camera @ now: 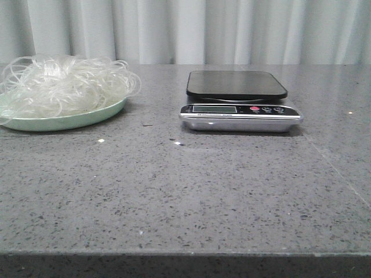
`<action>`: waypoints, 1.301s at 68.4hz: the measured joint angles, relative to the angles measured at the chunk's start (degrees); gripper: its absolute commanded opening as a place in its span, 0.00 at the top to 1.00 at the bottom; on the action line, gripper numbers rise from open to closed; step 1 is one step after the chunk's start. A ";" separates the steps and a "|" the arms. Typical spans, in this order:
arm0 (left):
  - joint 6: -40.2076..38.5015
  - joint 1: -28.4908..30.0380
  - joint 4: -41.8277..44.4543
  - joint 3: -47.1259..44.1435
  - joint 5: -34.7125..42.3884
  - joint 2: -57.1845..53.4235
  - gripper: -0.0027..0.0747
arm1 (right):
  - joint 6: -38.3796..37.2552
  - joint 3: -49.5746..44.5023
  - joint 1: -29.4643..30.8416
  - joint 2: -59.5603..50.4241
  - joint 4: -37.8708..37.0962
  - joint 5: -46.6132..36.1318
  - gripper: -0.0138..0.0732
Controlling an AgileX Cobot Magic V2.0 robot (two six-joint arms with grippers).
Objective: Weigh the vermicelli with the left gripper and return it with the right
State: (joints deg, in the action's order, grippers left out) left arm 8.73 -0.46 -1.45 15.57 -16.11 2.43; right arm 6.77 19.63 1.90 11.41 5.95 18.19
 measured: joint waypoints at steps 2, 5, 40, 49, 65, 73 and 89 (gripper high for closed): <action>0.00 0.00 0.00 -1.56 1.33 -0.81 0.79 | 0.00 0.00 0.00 0.00 0.00 0.00 0.67; 0.00 0.00 0.00 -4.37 3.66 -1.95 0.79 | 0.00 0.00 0.00 0.00 0.00 0.00 0.67; 0.00 0.00 0.00 -15.72 12.89 -2.70 0.79 | 0.00 0.00 0.00 0.00 0.00 -0.09 0.67; 0.00 0.00 0.00 -15.72 12.89 -2.70 0.79 | 0.00 0.00 0.00 0.00 0.00 -0.09 0.67; 0.00 0.00 0.00 -15.72 12.89 -2.70 0.79 | 0.00 0.00 0.00 0.00 0.00 -0.09 0.67; 0.00 0.00 0.00 -15.72 12.89 -2.70 0.79 | 0.00 0.00 0.00 0.00 0.00 -0.09 0.67; 0.00 0.00 0.00 -15.72 12.89 -2.70 0.79 | 0.00 0.00 0.00 0.00 0.00 -0.12 0.67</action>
State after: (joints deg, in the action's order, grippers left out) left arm 8.73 -0.46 -1.45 -0.15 -3.22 -0.27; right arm 6.77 19.63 1.90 11.41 5.95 18.07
